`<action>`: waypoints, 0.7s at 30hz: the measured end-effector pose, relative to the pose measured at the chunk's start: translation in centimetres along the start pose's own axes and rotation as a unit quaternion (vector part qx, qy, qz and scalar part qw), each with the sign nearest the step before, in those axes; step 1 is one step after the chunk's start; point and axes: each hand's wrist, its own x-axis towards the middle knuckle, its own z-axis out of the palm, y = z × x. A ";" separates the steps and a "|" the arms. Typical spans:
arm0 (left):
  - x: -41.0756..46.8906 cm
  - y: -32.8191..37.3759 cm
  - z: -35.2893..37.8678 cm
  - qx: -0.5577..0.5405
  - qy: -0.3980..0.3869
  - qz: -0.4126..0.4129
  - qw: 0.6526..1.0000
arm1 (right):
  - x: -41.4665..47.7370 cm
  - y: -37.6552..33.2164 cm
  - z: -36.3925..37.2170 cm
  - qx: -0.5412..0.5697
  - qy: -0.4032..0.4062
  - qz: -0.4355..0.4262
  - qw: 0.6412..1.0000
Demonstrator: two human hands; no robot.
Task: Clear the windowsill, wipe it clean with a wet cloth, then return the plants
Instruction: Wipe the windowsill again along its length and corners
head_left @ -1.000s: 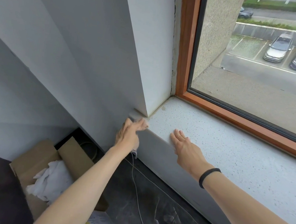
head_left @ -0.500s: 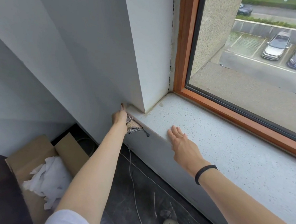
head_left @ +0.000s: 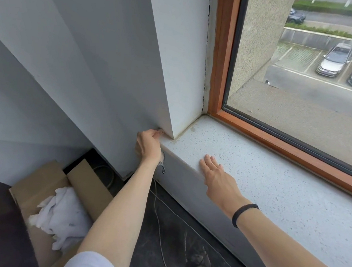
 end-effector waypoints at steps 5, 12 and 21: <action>0.2 -0.9 0.0 0.033 -0.021 0.028 0.999 | 1.3 -0.9 -0.5 0.001 -0.009 -0.005 1.000; 2.5 0.9 -1.1 0.029 -0.024 -0.010 0.999 | 0.6 -1.2 -0.5 -0.018 -0.014 -0.010 1.000; 2.5 0.0 -1.6 0.000 -0.060 0.006 0.998 | 0.5 -1.2 -0.5 -0.014 -0.009 -0.015 1.000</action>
